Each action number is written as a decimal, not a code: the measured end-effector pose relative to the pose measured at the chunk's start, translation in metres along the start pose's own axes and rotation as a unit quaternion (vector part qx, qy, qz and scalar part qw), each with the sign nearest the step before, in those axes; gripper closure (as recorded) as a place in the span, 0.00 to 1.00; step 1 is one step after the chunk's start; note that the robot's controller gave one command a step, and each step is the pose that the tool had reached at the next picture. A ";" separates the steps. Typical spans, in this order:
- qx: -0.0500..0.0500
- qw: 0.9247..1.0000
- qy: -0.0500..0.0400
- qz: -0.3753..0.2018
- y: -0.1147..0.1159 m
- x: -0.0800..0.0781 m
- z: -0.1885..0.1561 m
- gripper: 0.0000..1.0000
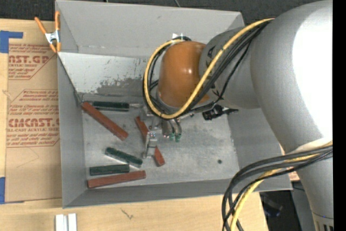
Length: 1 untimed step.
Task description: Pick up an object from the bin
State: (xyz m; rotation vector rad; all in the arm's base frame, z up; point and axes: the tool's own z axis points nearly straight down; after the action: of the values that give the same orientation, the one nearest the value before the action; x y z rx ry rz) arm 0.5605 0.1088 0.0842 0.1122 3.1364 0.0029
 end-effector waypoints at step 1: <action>0.001 0.995 0.001 -0.097 0.059 0.048 0.011 0.00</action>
Offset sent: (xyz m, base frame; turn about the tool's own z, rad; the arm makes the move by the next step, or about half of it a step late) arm -0.0164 -0.0232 0.0158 0.2122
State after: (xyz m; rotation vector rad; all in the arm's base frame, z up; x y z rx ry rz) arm 0.5164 0.1714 0.0730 -0.1942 3.1348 -0.0013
